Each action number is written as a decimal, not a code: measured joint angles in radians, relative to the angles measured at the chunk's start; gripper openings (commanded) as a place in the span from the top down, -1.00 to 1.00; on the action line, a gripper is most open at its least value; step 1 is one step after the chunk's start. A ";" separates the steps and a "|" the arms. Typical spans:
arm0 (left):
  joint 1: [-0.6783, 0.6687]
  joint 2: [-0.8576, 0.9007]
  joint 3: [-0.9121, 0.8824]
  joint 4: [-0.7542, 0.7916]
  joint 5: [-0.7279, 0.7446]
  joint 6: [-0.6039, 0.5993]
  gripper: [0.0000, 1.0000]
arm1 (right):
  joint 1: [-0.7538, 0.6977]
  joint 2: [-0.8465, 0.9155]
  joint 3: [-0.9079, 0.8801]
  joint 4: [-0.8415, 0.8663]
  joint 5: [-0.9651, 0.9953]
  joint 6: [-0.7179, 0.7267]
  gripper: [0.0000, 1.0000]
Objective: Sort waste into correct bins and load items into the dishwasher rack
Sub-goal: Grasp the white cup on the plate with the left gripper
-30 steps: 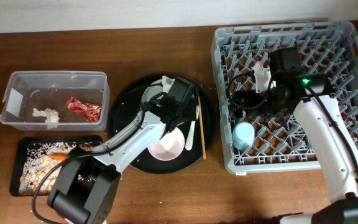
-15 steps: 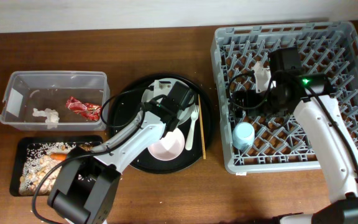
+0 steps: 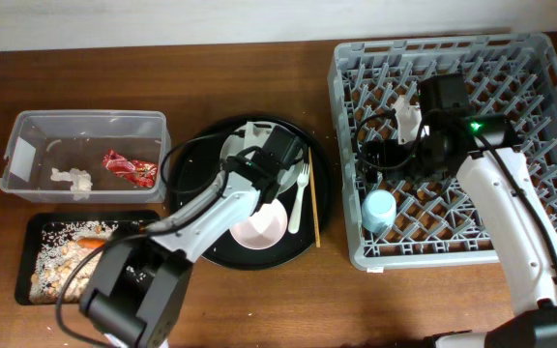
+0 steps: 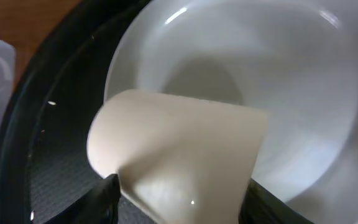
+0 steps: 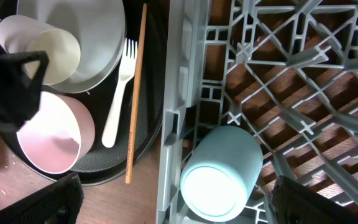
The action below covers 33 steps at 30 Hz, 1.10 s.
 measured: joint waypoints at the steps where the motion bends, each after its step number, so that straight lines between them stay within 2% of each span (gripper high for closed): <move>1: 0.000 0.018 0.000 0.005 -0.008 0.011 -0.13 | 0.000 0.000 0.000 0.000 0.000 0.000 -0.97; 4: 0.000 0.029 0.000 0.019 -0.052 0.029 0.17 | 0.000 0.000 0.000 0.000 0.000 -0.001 -0.97; 6: 0.000 0.029 0.000 0.019 -0.060 0.037 0.46 | 0.000 0.000 0.000 0.000 0.000 -0.001 -0.97; 8: 0.000 0.029 0.000 0.019 -0.068 0.043 0.51 | 0.000 0.000 0.000 0.000 0.000 -0.001 -0.97; 9: 0.000 0.029 0.000 0.019 -0.068 0.043 0.63 | 0.000 0.000 0.000 0.000 0.000 0.000 -0.97; 14: 0.000 0.029 0.000 0.019 -0.072 0.045 0.99 | 0.000 0.000 0.000 0.000 0.000 -0.001 -0.97; 21: 0.000 0.029 0.005 -0.006 -0.101 0.045 0.99 | 0.000 0.000 0.000 0.000 0.000 -0.001 -0.98; 23: 0.000 -0.010 0.018 -0.085 -0.060 0.027 0.55 | 0.000 0.000 0.000 0.000 0.000 0.000 -0.97; 24: 0.000 -0.069 0.027 -0.105 -0.008 -0.015 -0.02 | 0.000 0.000 0.000 0.000 0.000 -0.001 -0.97; 25: 0.003 -0.137 0.037 -0.107 0.048 -0.051 -0.04 | 0.000 0.000 0.000 0.000 0.000 -0.001 -0.98; 26: 0.017 -0.204 0.045 -0.108 0.133 -0.098 -0.15 | 0.000 0.000 0.000 -0.001 0.000 0.000 -0.97; 27: 0.074 -0.295 0.054 -0.095 0.302 -0.198 -0.29 | 0.000 0.000 0.000 -0.001 0.000 -0.001 -0.98; 28: 0.126 -0.314 0.065 -0.045 0.446 -0.272 -0.71 | 0.000 0.000 0.000 0.000 0.000 0.000 -0.97; 30: 0.144 -0.263 0.065 -0.013 0.599 -0.443 -0.74 | 0.000 0.000 0.000 -0.002 0.000 -0.001 -0.97; 31: 0.143 -0.182 0.065 0.057 0.670 -0.571 -0.91 | 0.000 0.000 0.001 -0.001 0.000 -0.001 -0.97; 32: 0.143 -0.130 0.064 0.097 0.701 -0.607 -0.98 | 0.000 0.000 0.001 -0.002 0.000 -0.001 -0.97; 33: 0.143 -0.097 0.063 0.145 0.718 -0.585 -0.98 | 0.000 0.000 0.002 -0.001 0.000 0.000 -0.98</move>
